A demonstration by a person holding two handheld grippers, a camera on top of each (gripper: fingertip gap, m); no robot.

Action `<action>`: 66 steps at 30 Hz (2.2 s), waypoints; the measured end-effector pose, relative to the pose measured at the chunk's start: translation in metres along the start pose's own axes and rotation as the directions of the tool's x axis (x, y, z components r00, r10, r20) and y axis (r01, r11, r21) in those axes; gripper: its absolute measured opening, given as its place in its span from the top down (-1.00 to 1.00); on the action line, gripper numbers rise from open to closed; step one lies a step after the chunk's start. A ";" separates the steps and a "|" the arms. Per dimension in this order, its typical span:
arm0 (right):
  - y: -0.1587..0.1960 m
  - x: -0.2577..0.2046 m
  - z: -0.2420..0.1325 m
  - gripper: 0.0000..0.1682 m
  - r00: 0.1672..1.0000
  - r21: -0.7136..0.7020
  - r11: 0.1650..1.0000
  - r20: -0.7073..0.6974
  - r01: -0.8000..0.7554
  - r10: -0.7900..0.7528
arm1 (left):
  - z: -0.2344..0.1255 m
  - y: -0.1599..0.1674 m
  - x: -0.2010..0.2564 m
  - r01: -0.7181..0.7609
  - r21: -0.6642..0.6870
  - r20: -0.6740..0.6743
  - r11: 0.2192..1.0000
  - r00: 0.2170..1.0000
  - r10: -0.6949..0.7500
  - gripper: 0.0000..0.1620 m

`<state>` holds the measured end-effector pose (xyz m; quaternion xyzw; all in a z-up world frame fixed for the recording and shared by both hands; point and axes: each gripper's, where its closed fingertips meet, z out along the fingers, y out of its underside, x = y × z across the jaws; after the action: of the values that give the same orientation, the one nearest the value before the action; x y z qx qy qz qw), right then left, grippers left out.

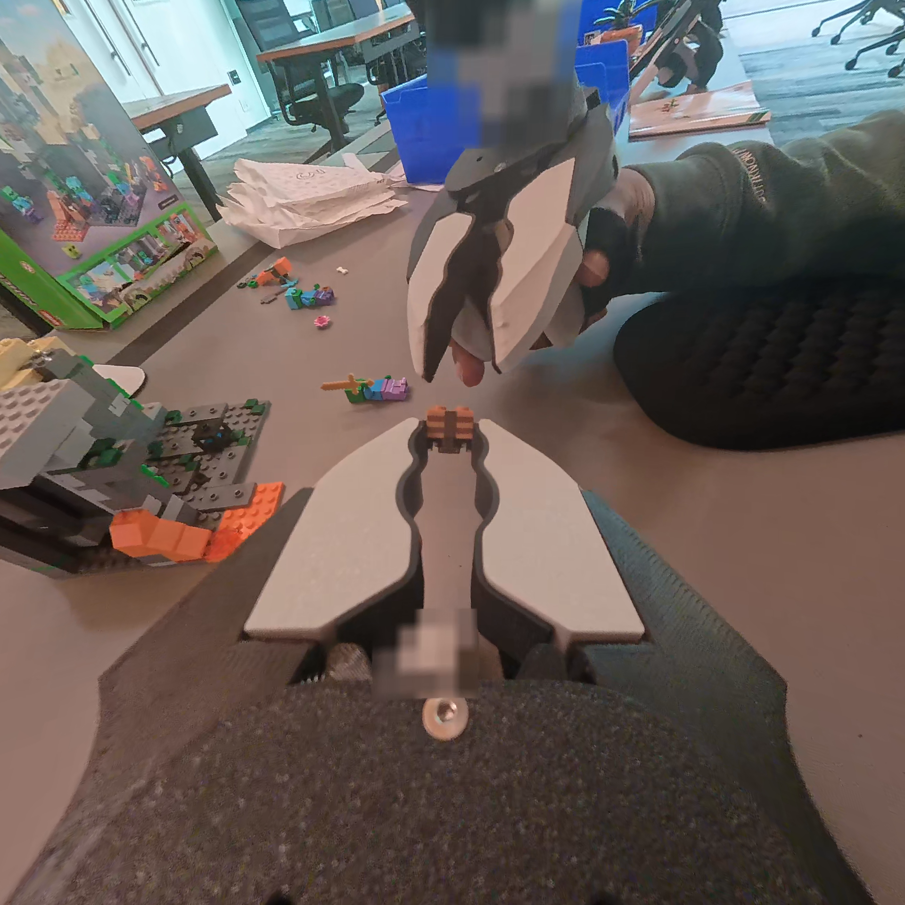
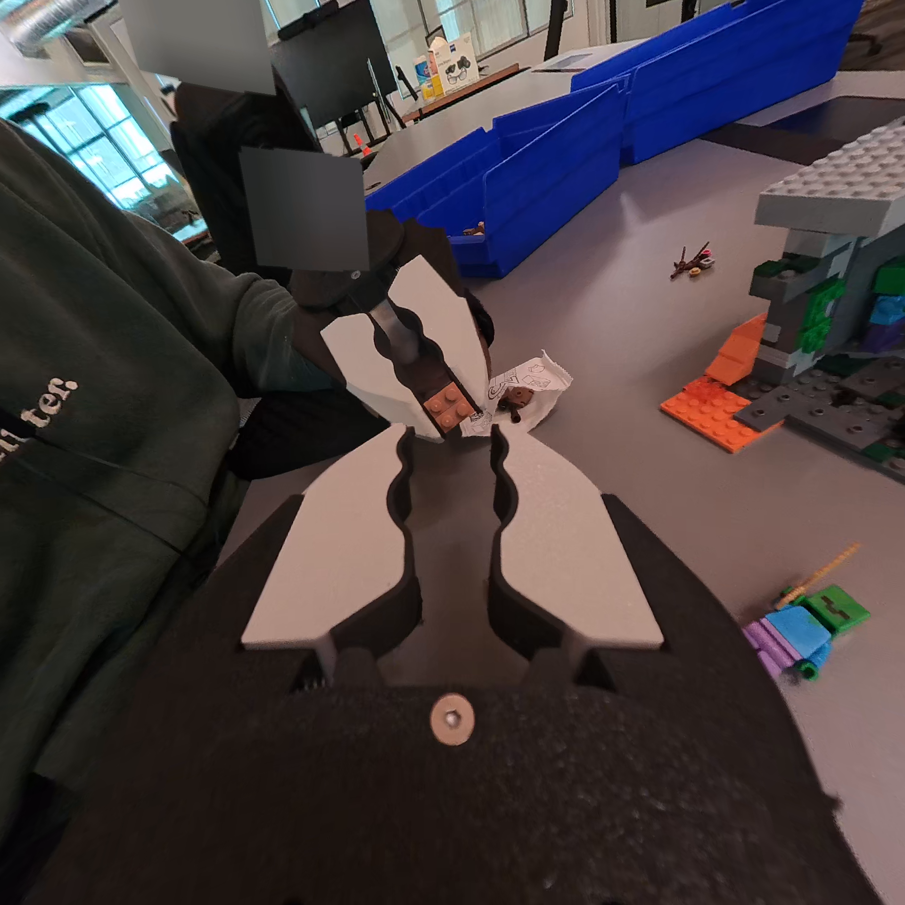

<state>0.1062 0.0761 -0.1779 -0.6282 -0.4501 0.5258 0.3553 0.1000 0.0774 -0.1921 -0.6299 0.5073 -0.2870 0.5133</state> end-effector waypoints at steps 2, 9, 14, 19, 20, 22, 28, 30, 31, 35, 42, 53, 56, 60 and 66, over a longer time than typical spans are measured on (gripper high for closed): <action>0.002 -0.002 0.003 0.67 0.999 -0.009 0.999 0.020 -0.047 0.047 | 0.001 0.000 0.001 -0.026 -0.001 0.009 1.000 1.000 0.026 0.79; 0.007 -0.006 0.014 0.67 0.996 -0.038 0.996 0.005 -0.085 0.086 | 0.003 -0.001 0.005 -0.021 0.015 -0.008 1.000 1.000 0.021 0.79; -0.004 -0.004 0.007 0.74 0.978 0.050 0.979 0.068 -0.200 0.196 | -0.002 -0.012 0.005 0.050 0.101 -0.062 0.994 0.997 -0.044 0.79; -0.011 -0.005 0.001 0.77 0.887 0.082 0.899 0.223 -0.430 0.404 | -0.007 -0.024 0.010 0.032 0.192 -0.086 0.981 0.996 -0.015 0.80; -0.010 -0.008 0.003 0.76 0.876 0.066 0.894 0.243 -0.443 0.416 | -0.008 -0.027 0.011 0.027 0.210 -0.089 0.977 0.996 -0.009 0.79; -0.011 -0.018 0.007 0.75 0.865 0.053 0.897 0.294 -0.439 0.406 | -0.010 -0.031 0.012 0.020 0.237 -0.093 0.971 0.996 0.002 0.79; -0.016 -0.037 0.010 0.72 0.842 0.044 0.901 0.380 -0.431 0.384 | -0.012 -0.036 0.021 -0.022 0.279 -0.110 0.960 0.992 0.055 0.79; -0.016 -0.039 0.011 0.75 0.834 0.038 0.898 0.389 -0.439 0.391 | -0.012 -0.037 0.023 -0.032 0.287 -0.115 0.957 0.991 0.067 0.79; -0.016 -0.039 0.011 0.76 0.830 0.036 0.896 0.395 -0.443 0.394 | -0.013 -0.038 0.024 -0.030 0.292 -0.119 0.956 0.991 0.068 0.79; -0.016 -0.035 0.010 0.79 0.846 0.049 0.902 0.372 -0.429 0.382 | -0.011 -0.036 0.022 -0.040 0.279 -0.101 0.960 0.992 0.070 0.78; -0.018 -0.024 0.006 0.81 0.976 0.116 0.979 0.165 -0.166 0.146 | -0.011 -0.029 0.008 0.025 0.233 -0.081 0.972 0.997 -0.006 0.73; -0.009 -0.013 0.008 0.81 0.848 -0.036 0.869 -0.203 0.494 -0.490 | -0.011 -0.023 0.009 0.147 0.173 -0.167 0.974 0.979 -0.118 0.80; -0.006 -0.015 0.009 0.81 0.808 -0.067 0.832 -0.207 0.551 -0.551 | -0.011 -0.023 0.012 0.155 0.177 -0.192 0.972 0.974 -0.121 0.81; -0.004 -0.017 0.010 0.81 0.747 -0.116 0.776 -0.217 0.620 -0.629 | -0.012 -0.023 0.014 0.173 0.172 -0.221 0.970 0.966 -0.133 0.82; 0.001 -0.015 0.012 0.80 0.662 -0.191 0.700 -0.229 0.688 -0.713 | -0.011 -0.018 0.016 0.153 0.135 -0.221 0.979 0.968 -0.121 0.83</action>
<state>0.0944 0.0613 -0.1757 -0.4904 -0.6233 0.2318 0.5633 0.1018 0.0581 -0.1743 -0.5887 0.4909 -0.4248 0.4817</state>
